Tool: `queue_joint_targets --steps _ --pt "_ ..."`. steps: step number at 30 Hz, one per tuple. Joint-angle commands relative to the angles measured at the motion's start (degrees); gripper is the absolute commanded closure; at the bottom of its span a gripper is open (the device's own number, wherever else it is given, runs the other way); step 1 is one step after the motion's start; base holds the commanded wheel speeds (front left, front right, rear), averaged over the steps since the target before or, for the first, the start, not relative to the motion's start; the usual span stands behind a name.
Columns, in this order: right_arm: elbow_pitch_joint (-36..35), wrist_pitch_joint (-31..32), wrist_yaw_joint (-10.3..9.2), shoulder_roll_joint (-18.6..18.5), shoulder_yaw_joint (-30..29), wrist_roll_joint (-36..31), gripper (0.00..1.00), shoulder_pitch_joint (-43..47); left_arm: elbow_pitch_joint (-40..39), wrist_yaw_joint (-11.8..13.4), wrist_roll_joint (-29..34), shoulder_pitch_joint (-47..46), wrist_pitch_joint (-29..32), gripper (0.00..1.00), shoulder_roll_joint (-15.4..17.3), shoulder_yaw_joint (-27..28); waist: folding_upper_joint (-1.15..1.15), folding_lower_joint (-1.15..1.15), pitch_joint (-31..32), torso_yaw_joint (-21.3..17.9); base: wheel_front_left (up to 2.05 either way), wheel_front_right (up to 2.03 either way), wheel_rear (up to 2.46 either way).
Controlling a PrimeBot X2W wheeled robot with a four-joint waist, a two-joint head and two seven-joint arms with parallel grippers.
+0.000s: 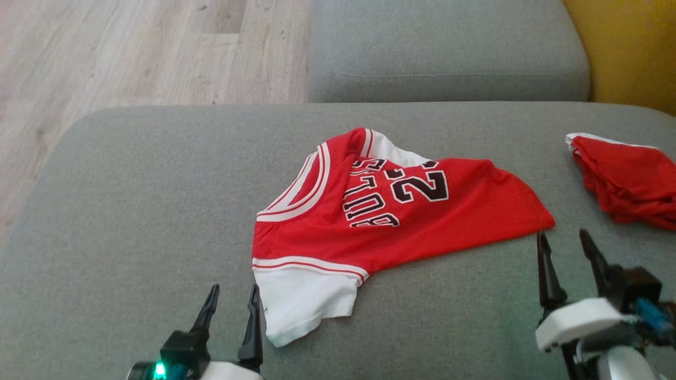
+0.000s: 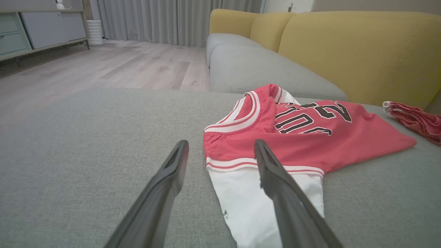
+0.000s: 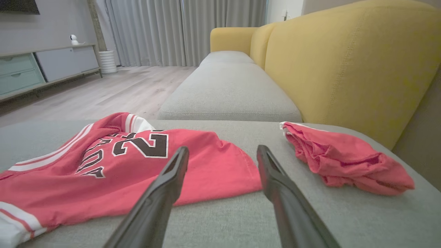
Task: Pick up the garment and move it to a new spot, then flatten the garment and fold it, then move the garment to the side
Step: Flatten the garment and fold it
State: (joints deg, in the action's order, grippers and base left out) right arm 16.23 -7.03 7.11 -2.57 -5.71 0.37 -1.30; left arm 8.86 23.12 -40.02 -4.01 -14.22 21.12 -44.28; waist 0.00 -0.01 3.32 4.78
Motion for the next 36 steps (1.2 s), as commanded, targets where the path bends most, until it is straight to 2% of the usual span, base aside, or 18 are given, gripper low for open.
queue_joint_targets --steps 1,12,29,36 --pt "-3.6 0.2 0.37 -0.4 2.4 2.3 0.00 -0.3 -1.7 -0.3 -0.3 -1.2 -0.7 0.00 0.9 3.0 0.00 0.01 0.3 -0.2 0.00 0.00 0.00" --pt "-7.8 1.4 0.37 -0.3 6.1 5.4 0.00 3.6 -1.3 -1.3 0.0 0.6 -0.8 0.00 0.7 5.4 0.00 0.01 0.8 -0.1 0.00 0.00 0.00" --pt "-9.6 2.5 0.37 -0.3 6.1 5.2 0.00 4.0 -1.1 -2.1 1.5 1.0 -0.6 0.00 0.1 6.5 0.00 0.01 -0.9 0.2 0.00 0.00 0.00" --pt "-10.0 3.0 0.37 -0.3 6.7 5.0 0.00 3.5 1.1 -4.6 -1.3 1.5 5.4 0.00 -2.4 2.7 0.00 0.01 -3.1 -0.7 0.00 0.00 0.00"
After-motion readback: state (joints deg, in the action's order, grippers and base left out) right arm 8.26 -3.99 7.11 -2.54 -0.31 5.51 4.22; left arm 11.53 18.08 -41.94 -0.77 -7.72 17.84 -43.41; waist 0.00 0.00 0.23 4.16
